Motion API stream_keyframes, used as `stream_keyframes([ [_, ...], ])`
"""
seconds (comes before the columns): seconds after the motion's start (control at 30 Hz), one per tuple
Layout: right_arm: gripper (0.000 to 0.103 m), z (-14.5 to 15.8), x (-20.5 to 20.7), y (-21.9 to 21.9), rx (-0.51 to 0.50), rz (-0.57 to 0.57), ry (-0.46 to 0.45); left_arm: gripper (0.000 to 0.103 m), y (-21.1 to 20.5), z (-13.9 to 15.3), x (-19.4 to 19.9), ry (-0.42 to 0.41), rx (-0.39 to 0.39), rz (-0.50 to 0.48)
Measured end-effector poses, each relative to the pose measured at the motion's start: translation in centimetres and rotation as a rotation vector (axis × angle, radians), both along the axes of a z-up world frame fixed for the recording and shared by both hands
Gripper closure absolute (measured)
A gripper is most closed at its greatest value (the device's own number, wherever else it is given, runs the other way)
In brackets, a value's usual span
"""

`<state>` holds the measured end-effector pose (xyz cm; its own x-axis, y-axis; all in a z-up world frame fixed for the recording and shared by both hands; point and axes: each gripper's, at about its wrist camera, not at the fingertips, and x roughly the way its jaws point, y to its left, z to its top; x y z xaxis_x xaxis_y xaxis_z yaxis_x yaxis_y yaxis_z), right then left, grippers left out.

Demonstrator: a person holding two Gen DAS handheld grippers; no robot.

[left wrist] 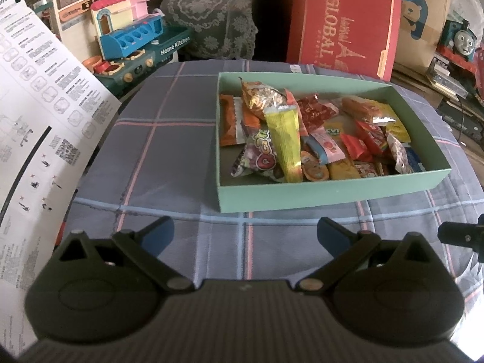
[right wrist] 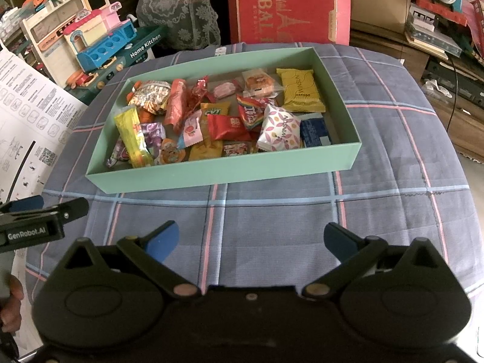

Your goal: Organize snacks

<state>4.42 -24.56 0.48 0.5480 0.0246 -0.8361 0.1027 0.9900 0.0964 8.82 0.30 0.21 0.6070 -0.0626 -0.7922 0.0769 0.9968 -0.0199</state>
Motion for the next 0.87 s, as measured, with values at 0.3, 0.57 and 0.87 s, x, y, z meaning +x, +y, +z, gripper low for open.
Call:
stream_keyframes([
  [0.3,0.0,-0.07,0.01,-0.01,0.005,-0.007,0.002,0.0,-0.03,-0.11,-0.01,0.005,0.02,-0.005],
  [0.57,0.0,-0.16,-0.01,0.05,0.002,-0.01,0.001,0.0,-0.13,-0.15,-0.03,0.006,0.023,-0.006],
  [0.87,0.0,-0.22,0.09,0.14,0.002,-0.012,0.004,0.0,-0.16,-0.36,-0.09,0.007,0.029,-0.006],
])
